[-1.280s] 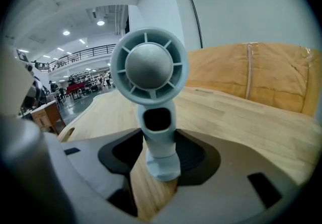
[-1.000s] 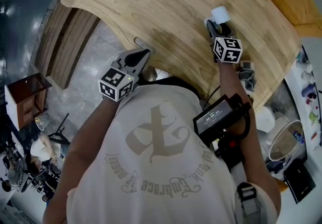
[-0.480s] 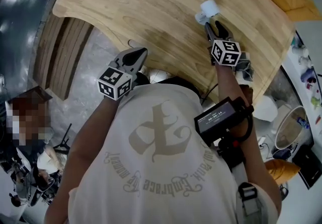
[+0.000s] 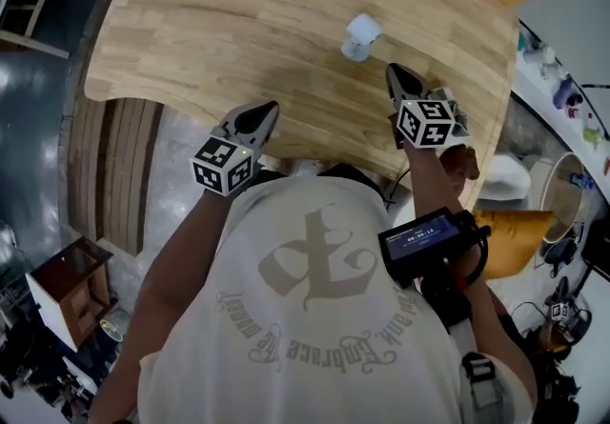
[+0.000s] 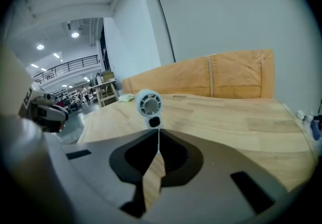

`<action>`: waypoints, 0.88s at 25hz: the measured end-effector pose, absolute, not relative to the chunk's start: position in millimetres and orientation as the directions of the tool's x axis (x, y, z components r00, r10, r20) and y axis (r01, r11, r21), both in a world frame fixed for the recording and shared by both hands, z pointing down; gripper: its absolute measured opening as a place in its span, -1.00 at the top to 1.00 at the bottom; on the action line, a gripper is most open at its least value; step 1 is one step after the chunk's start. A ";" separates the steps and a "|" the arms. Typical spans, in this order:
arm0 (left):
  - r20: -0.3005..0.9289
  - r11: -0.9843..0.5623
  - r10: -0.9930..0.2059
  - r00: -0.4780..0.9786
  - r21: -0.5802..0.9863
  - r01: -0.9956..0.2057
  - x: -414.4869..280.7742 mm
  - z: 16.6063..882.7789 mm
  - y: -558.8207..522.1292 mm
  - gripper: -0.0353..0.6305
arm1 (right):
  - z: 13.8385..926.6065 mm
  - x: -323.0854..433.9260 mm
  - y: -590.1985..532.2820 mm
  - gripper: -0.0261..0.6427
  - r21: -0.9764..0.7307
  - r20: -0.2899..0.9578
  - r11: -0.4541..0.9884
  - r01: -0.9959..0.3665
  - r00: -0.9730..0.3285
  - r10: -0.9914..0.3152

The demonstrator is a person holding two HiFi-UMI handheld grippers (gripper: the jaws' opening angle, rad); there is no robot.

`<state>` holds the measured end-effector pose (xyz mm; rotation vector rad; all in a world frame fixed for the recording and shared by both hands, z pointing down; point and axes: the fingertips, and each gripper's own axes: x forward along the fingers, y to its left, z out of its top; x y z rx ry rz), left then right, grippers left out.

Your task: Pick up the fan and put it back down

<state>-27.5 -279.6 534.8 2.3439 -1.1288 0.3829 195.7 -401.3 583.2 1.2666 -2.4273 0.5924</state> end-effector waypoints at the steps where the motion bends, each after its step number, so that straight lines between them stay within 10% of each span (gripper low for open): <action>1: 0.446 -0.542 -0.638 0.628 0.319 -0.777 -28.0 532.6 -281.8 0.86 | 573.8 194.7 -395.7 0.86 -0.222 0.457 0.515 -0.828 -0.555 -0.695; 22: 0.441 -0.771 -0.413 0.797 0.296 -0.564 7.0 538.9 -257.1 0.86 | 504.5 174.5 -252.0 0.88 -0.332 0.266 0.487 -0.808 -0.575 -0.773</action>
